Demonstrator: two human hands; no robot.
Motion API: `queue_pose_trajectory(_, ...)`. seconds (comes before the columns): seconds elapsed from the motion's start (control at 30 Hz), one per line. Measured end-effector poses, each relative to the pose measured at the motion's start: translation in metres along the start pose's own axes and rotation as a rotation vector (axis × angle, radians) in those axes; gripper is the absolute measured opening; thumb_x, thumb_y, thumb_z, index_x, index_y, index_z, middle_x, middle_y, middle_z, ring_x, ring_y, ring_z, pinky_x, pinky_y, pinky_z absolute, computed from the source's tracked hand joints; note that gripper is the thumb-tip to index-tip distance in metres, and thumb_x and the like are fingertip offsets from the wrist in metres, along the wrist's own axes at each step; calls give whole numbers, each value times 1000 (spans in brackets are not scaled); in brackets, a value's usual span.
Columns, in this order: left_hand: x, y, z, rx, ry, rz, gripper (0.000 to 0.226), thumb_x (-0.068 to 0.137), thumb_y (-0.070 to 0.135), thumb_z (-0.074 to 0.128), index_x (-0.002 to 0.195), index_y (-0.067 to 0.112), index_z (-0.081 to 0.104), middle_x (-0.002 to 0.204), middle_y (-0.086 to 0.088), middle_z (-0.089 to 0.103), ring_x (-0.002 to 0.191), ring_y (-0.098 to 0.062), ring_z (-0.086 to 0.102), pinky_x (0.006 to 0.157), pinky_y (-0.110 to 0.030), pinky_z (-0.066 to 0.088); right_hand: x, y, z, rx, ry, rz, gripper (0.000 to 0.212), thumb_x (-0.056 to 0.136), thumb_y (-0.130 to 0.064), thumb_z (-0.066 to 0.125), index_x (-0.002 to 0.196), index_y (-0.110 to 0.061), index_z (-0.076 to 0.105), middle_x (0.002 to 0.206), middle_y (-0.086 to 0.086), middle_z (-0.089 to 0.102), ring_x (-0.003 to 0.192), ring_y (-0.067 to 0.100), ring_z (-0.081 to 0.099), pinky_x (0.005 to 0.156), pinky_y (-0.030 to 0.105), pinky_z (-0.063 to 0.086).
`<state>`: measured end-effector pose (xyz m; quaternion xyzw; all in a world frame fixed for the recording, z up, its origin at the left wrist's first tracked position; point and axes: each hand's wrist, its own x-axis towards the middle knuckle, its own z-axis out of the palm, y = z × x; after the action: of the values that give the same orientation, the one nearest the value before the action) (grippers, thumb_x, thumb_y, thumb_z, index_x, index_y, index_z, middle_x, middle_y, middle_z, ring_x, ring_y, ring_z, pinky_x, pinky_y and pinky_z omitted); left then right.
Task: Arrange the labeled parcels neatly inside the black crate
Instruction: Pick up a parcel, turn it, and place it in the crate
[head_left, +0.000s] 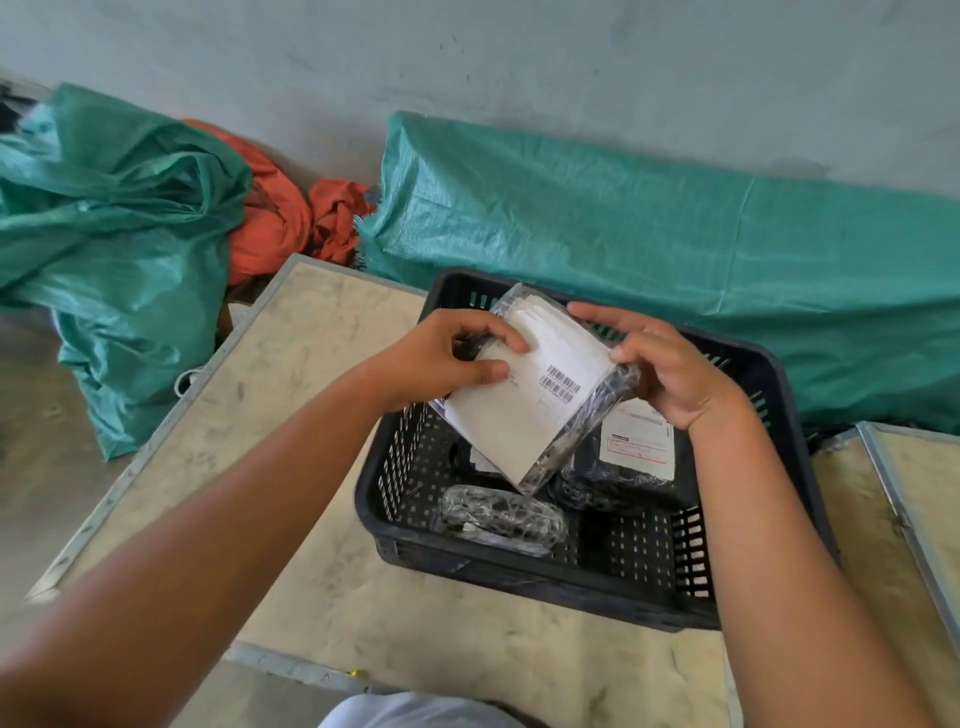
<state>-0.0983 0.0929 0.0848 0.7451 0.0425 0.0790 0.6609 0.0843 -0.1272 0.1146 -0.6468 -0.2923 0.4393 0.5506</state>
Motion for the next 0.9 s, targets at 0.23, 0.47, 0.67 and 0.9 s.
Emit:
queue_pose_trajectory(0.23,18,-26,15,-205,236,-259,26,94,7,70,100,30,78,128,-1,66,103,-18,69,77,-27,61,3,29,2,33,377,-19,60,82,-38,80,138,-46,60,121,-4,73,99,17,74,68,38,63)
queue_pose_trajectory(0.47,43,-70,38,-67,316,-457,28,95,2,67,111,24,71,133,-7,60,108,-25,66,80,-35,62,30,97,19,-265,355,168,111,81,-15,86,163,-32,12,158,5,46,138,22,50,102,50,53)
queue_pose_trajectory(0.67,57,-95,57,211,258,-476,49,95,-2,59,135,26,55,140,0,48,113,-24,58,91,-41,58,49,120,22,-369,335,285,112,91,-4,72,161,-30,-11,159,4,43,117,15,53,91,31,50)
queue_pose_trajectory(0.9,58,-129,67,287,274,-464,74,96,4,61,158,32,33,145,-7,55,109,-17,60,79,-19,53,60,135,29,-550,310,346,111,90,-11,74,162,-31,-8,152,8,51,125,28,59,102,40,52)
